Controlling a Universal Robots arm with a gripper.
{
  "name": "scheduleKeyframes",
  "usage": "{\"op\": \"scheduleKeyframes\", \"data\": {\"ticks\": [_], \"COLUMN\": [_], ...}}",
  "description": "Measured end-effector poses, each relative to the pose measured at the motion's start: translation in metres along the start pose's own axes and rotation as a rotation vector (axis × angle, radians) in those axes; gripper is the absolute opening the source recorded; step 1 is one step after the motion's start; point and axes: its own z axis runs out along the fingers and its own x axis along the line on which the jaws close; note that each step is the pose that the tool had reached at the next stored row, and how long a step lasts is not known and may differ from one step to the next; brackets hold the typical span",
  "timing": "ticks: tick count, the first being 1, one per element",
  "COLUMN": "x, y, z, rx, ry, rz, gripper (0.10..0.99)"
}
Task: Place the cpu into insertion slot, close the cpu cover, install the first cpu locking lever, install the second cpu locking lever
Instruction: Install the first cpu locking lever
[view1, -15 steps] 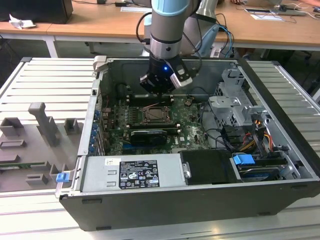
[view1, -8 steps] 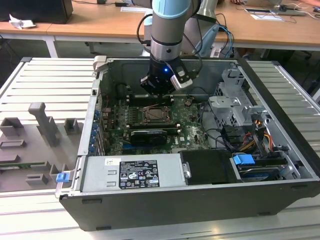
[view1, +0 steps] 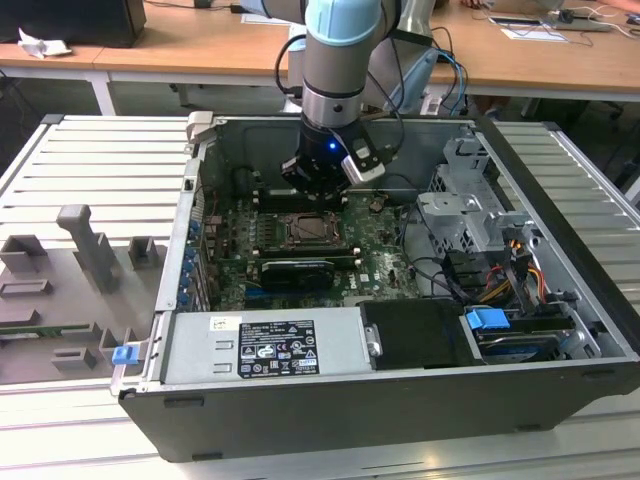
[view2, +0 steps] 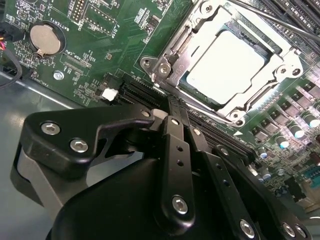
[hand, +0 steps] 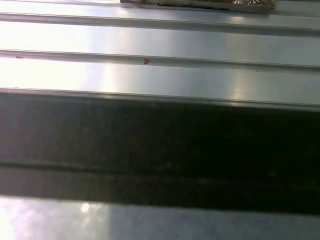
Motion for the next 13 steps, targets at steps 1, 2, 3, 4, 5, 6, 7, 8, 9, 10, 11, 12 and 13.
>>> {"op": "scheduleKeyframes", "data": {"ticks": [1,2,3,4,5,6,7,8,9,10,11,12,13], "x": [0.0,-0.0001,-0.0002,-0.0002,-0.0002,-0.0003,-0.0003,-0.0003,-0.0004,-0.0005,-0.0005,-0.0005,-0.0007], "y": [0.0,-0.0001,-0.0001,-0.0002,-0.0001,-0.0001,-0.0001,-0.0001,-0.0001,-0.0001,-0.0001,-0.0001,-0.0002], "z": [0.0002,0.0003,0.0005,0.0005,0.0006,0.0006,0.0006,0.0006,0.0007,0.0007,0.0008,0.0009,0.0013], "rx": [0.001,0.002,0.003,0.004,0.004,0.005,0.005,0.005,0.006,0.007,0.007,0.007,0.008], "ry": [0.0001,0.0003,0.0003,0.0003,0.0003,0.0002,0.0002,0.0003,0.0003,0.0004,0.0004,0.0004,0.0004], "rz": [0.0,0.0,0.0,0.0,0.0,0.0,0.0,0.0,0.0,0.0,0.0,0.0,0.0], "gripper": [0.106,0.106,0.106,0.106,0.106,0.106,0.106,0.106,0.106,0.106,0.106,0.106,0.106]}}
